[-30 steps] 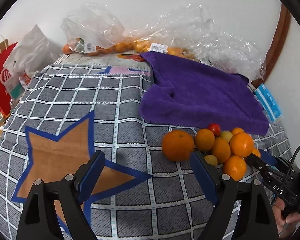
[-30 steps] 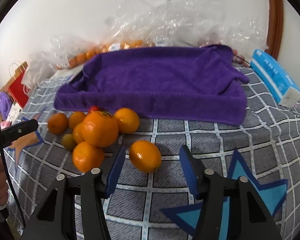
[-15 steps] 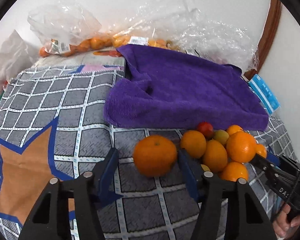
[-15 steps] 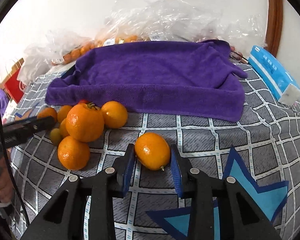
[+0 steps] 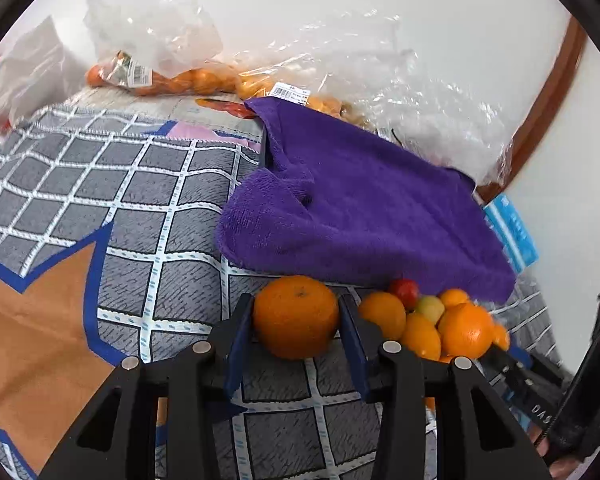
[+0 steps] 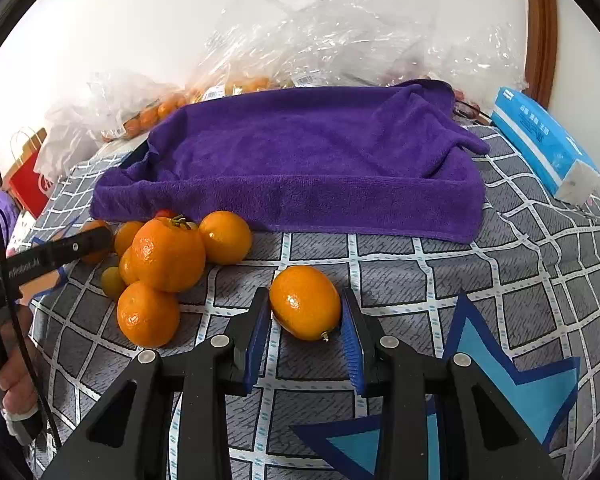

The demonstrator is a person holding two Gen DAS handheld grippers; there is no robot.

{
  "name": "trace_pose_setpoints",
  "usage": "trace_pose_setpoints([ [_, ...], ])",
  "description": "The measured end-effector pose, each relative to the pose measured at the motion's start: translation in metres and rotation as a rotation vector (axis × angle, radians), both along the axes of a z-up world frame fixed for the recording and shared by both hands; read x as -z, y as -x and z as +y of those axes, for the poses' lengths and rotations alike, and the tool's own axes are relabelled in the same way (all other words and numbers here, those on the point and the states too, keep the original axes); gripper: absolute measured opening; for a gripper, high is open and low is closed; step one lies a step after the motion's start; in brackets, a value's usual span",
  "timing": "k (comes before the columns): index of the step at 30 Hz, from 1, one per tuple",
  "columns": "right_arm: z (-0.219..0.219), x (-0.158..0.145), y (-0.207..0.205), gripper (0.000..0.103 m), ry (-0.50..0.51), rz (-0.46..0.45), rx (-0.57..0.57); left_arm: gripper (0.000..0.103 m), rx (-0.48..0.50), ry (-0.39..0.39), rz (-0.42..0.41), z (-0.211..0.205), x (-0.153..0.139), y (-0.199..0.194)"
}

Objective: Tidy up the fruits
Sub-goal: 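Carry both held oranges up and over the purple towel in the tray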

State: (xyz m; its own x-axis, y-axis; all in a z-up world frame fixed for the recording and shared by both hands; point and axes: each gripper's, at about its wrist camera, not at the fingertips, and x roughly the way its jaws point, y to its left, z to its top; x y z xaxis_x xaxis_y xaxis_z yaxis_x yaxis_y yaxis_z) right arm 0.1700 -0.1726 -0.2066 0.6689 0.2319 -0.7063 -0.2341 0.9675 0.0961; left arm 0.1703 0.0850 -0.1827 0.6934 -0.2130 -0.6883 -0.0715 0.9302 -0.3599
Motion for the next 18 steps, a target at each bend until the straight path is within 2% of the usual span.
trace_pose_setpoints([
  [7, -0.003, -0.001, 0.001, 0.034, -0.028, -0.010, -0.001, 0.040, -0.004, -0.018, -0.038, -0.003, -0.004, 0.005],
  [12, -0.008, -0.009, 0.011, 0.034, -0.061, -0.063, -0.010, 0.040, -0.023, -0.045, -0.053, -0.006, -0.008, 0.008],
  [15, -0.009, -0.013, 0.017, 0.035, -0.055, -0.086, 0.019, 0.040, -0.076, -0.086, -0.065, -0.005, -0.014, 0.015],
  [18, -0.009, -0.018, 0.023, 0.035, -0.066, -0.079, 0.052, 0.040, -0.085, -0.085, -0.066, -0.004, -0.018, 0.018],
])
